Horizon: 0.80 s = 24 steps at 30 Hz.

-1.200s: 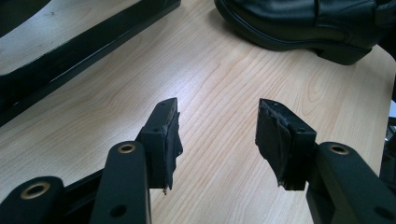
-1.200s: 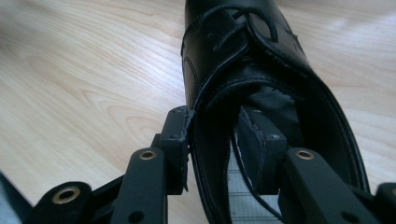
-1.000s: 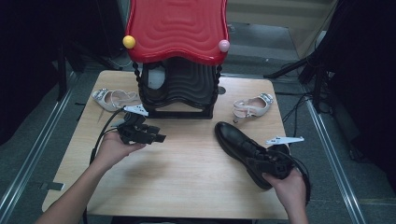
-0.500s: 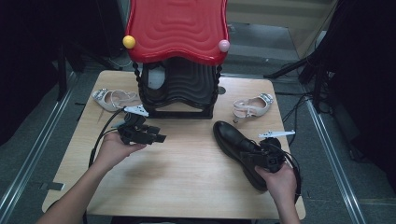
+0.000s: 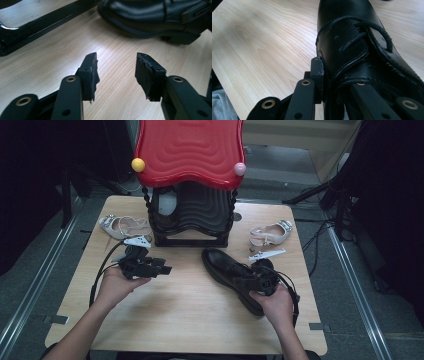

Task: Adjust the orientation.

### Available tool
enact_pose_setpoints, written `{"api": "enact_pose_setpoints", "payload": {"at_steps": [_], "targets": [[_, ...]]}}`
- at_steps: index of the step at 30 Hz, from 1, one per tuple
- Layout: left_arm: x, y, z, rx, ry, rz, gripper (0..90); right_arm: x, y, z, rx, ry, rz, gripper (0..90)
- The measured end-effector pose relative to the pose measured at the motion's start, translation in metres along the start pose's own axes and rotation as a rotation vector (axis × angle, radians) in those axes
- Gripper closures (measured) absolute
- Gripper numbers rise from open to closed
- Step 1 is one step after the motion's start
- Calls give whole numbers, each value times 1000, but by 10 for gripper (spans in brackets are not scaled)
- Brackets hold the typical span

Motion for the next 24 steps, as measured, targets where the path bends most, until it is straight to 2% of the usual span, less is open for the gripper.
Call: {"api": "enact_pose_setpoints", "payload": {"at_steps": [5, 12, 16, 20, 24], "targets": [[0, 4, -7, 3, 5, 19, 574, 9, -17, 15, 26, 32, 25, 810], [-1, 7, -14, 12, 21, 22, 573, 21, -36, 32, 44, 79, 51, 809], [-2, 6, -16, 11, 16, 27, 602, 28, -46, 40, 56, 91, 58, 809], [-3, 4, -16, 18, 14, 22, 627, 32, -57, 44, 62, 92, 77, 809], [-3, 2, -16, 12, 16, 22, 655, 34, -64, 41, 68, 98, 76, 809]]}}
Point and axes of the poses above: each handheld gripper's, and its own axes: y roughly backward along the jaws, z roughly out of its top, x roughly to its left, the point moved 1 cm from there along -y, roughly forward along the jaws, and after that the axes turned 6 degrees about z, right-handed, at the moved point
